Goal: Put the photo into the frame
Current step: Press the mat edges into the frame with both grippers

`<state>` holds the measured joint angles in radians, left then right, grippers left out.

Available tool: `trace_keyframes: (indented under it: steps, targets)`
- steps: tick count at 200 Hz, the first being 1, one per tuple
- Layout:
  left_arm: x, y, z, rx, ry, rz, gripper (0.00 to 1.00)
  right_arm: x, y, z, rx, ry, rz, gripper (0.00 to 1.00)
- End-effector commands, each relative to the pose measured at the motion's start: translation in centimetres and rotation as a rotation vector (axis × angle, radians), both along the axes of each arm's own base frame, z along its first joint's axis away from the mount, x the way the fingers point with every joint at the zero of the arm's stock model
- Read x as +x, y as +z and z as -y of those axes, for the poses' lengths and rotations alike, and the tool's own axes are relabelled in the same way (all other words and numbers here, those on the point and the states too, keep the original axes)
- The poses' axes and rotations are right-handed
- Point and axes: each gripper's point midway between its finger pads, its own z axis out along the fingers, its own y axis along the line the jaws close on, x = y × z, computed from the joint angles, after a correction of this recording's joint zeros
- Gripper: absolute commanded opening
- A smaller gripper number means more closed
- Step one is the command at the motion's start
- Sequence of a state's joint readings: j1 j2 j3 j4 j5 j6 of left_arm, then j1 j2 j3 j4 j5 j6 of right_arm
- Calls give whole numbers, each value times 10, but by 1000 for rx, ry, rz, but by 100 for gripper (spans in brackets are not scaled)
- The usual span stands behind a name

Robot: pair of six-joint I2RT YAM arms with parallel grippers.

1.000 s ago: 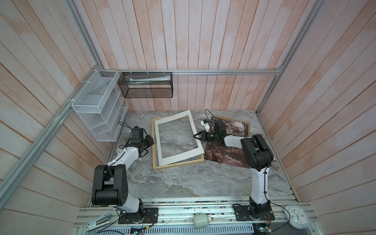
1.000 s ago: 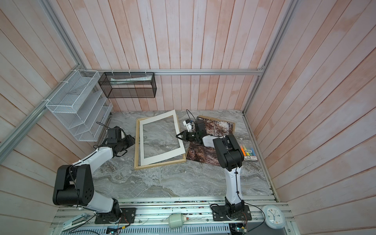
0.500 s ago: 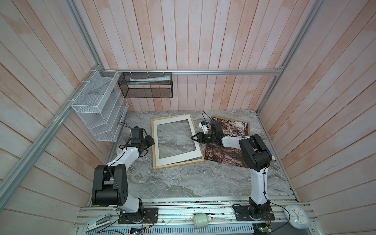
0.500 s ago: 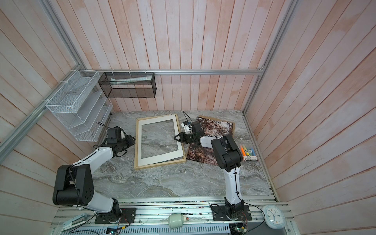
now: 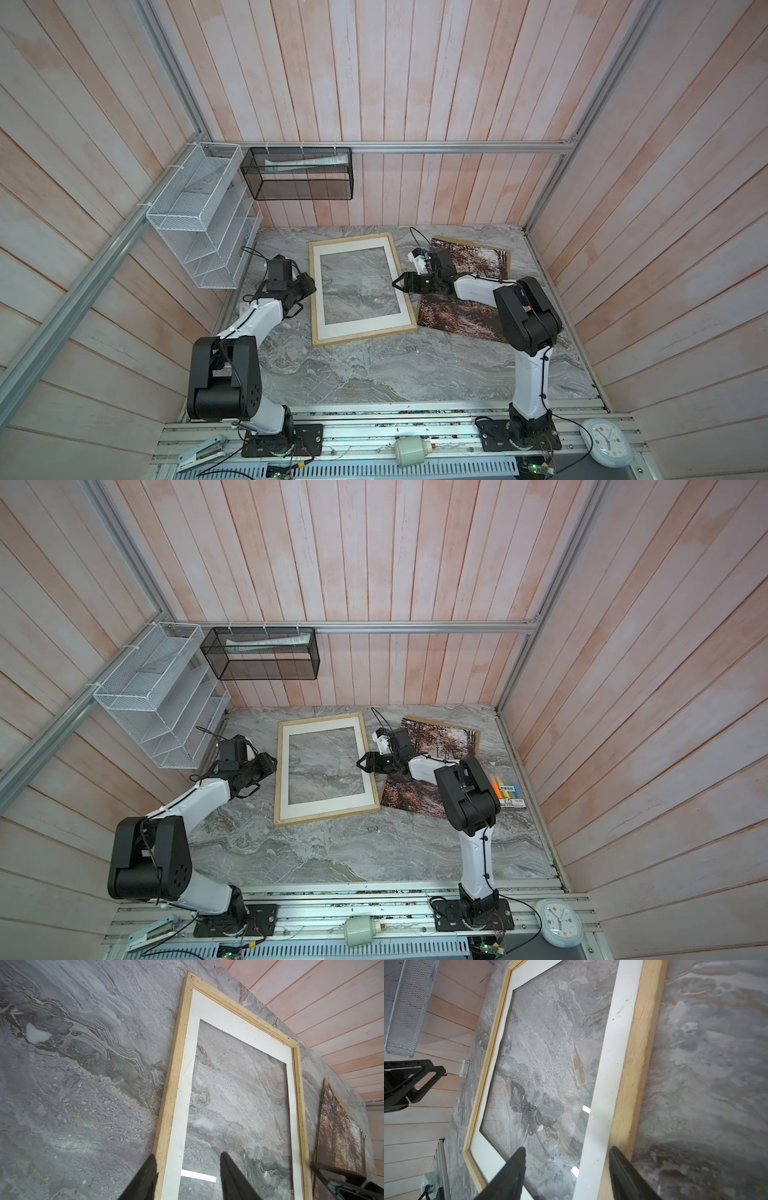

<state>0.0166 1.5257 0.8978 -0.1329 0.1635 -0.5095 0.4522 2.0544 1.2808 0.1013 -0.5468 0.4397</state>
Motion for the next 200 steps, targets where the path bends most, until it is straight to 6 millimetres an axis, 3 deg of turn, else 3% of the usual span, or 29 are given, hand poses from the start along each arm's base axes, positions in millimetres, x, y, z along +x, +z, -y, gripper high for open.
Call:
trace_keyframes:
  steps: [1, 74, 113, 148, 200]
  targets:
    - [8, 7, 2, -14, -13, 24, 51, 0, 12, 7, -43, -13, 38, 66]
    - [9, 7, 5, -23, -26, 27, 51, 0, 13, 7, -52, -10, 42, 57]
    - [9, 5, 11, -37, -50, 29, 51, 3, 5, 21, -122, -61, 41, 57]
    - [11, -6, 19, -31, -67, 0, 51, 1, 2, 24, -126, -63, 36, 58]
    - [9, -30, 12, 13, -35, -81, 51, -10, -6, 18, -99, -19, -1, 55]
